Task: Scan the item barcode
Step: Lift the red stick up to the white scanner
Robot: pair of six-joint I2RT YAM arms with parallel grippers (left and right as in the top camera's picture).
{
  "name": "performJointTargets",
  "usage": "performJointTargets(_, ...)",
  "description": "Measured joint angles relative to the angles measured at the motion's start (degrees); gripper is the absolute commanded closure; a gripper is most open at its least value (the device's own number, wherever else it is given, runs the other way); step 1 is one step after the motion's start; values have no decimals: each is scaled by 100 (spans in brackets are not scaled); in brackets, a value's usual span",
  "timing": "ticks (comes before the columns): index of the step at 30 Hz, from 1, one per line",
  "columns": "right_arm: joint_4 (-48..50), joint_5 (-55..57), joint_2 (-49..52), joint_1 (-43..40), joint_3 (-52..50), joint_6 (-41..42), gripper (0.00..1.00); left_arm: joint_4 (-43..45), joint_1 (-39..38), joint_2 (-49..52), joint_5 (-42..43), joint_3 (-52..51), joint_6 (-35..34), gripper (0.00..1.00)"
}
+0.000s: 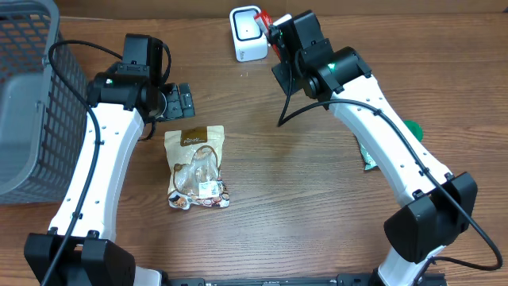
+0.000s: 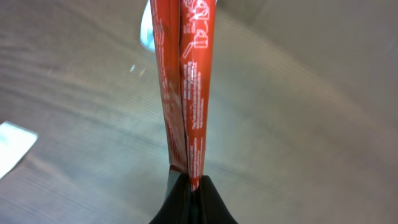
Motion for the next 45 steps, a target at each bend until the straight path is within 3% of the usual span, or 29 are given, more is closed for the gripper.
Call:
performJointTargets(6,1207,535,175,-9,0,-1132,97,0,0,0,0,0,0,0)
performJointTargets(15,3585,1834,1309,-11,2,-2874,97,-4,0,0,0,0,0,0)
performJointTargets(24,5215,2822,2240,-11,4,-3805,96,-4,0,0,2,0,0,0)
performJointTargets(34,6043,3152,3102,-11,4,-4181,96,-2,0,0,0,0,0,0)
performJointTargets(45,6070,3193,3541,7,2,-4478,96,-2,0,0,0,0,0,0)
